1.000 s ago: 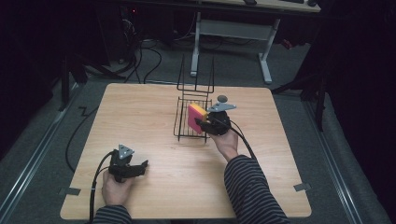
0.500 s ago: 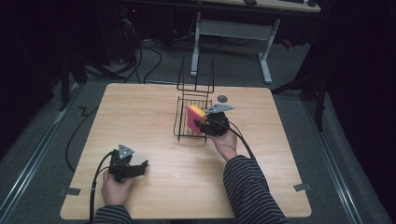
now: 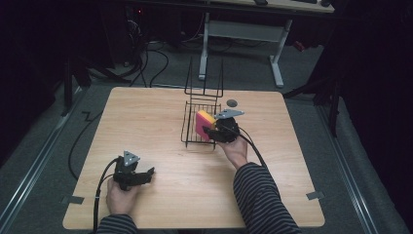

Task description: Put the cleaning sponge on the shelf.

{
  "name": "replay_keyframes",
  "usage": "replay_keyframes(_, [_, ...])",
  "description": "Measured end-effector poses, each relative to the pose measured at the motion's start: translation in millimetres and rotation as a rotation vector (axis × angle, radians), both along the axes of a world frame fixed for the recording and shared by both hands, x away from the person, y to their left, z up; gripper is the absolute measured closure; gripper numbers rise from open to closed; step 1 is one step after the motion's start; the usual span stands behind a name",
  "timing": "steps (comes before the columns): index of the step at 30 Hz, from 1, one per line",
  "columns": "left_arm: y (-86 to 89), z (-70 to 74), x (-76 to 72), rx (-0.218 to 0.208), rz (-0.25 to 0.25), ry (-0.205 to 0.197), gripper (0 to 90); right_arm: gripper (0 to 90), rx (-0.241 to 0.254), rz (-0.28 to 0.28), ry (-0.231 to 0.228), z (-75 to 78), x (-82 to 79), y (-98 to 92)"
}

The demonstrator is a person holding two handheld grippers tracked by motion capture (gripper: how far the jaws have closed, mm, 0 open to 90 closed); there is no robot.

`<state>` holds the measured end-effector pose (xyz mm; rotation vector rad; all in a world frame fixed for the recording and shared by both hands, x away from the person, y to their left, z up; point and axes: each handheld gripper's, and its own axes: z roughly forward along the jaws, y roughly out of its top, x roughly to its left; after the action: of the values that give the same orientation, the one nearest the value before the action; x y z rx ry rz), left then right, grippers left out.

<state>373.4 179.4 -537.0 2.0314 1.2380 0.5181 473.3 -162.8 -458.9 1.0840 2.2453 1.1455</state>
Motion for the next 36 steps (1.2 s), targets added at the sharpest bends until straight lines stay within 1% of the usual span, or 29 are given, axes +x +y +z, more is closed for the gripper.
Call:
replay_keyframes(4, [0.0,0.0,0.0,0.0,0.0,0.0,18.4,51.1,0.005,0.003,0.001,-0.2,0.1,-0.1])
replay_keyframes(8, [0.0,0.0,0.0,0.0,0.0,0.0,18.4,43.2,0.022,0.002,0.011,0.1,0.6,-1.3])
replay_keyframes(10, [0.0,0.0,0.0,0.0,0.0,0.0,18.4,38.7,0.035,0.013,0.011,0.2,1.2,-2.2])
replay_keyframes(13, [0.0,0.0,0.0,0.0,0.0,0.0,18.3,35.2,0.039,0.013,0.011,0.7,1.2,-3.7])
replay_keyframes(14, [0.0,0.0,0.0,0.0,0.0,0.0,18.3,33.9,0.053,0.013,0.015,1.1,1.4,-5.0])
replay_keyframes(17, [0.0,0.0,0.0,0.0,0.0,0.0,18.3,31.4,0.066,0.01,0.02,2.2,0.8,-8.2])
replay_keyframes(23, [0.0,0.0,0.0,0.0,0.0,0.0,18.3,28.5,0.073,0.008,0.014,5.7,-3.6,-15.0])
replay_keyframes(32, [0.0,0.0,0.0,0.001,0.0,0.0,18.3,28.3,0.092,0.027,-0.003,15.7,-11.3,-19.1])
replay_keyframes(36, [0.0,0.0,0.0,0.0,0.0,0.0,18.3,28.5,0.102,0.02,0.003,18.3,-14.5,-23.0])
